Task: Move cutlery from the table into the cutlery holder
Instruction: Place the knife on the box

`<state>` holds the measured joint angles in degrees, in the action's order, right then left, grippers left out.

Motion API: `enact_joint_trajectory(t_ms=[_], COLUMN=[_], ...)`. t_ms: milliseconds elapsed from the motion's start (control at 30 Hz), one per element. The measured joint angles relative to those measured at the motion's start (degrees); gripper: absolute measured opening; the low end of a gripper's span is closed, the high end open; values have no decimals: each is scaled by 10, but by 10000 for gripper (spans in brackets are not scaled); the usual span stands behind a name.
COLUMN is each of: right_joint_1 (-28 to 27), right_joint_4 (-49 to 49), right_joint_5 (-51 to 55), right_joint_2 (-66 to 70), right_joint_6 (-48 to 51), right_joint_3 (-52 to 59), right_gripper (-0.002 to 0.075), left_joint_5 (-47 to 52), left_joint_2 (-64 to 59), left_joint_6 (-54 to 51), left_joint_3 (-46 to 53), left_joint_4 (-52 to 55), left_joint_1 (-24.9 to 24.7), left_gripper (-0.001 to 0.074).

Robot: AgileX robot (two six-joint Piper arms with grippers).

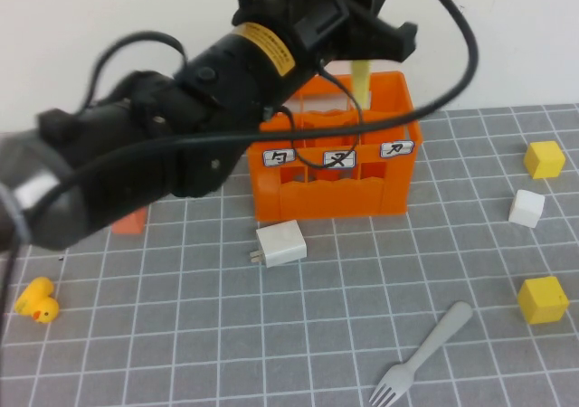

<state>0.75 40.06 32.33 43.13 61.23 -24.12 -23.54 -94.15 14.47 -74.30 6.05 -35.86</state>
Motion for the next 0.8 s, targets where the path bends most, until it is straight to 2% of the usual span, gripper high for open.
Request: enact_joint_trajectory(t_ms=[367,567,800], right_joint_1=[0,0,0], right_joint_4=[0,0,0], right_joint_5=[0,0,0], right_joint_2=[0,0,0], right_joint_6=[6,8,8], right_joint_3=[0,0,0], right_gripper=[-3,-3,-3], left_joint_5=[-336,-362,-302], left_joint_2=[-150,-200,-206], left_joint_6=[2,-14,-42], left_joint_3=[0,0,0], left_joint_4=[0,-2,-31], left_joint_1=[0,0,0], left_gripper=[136,136,137])
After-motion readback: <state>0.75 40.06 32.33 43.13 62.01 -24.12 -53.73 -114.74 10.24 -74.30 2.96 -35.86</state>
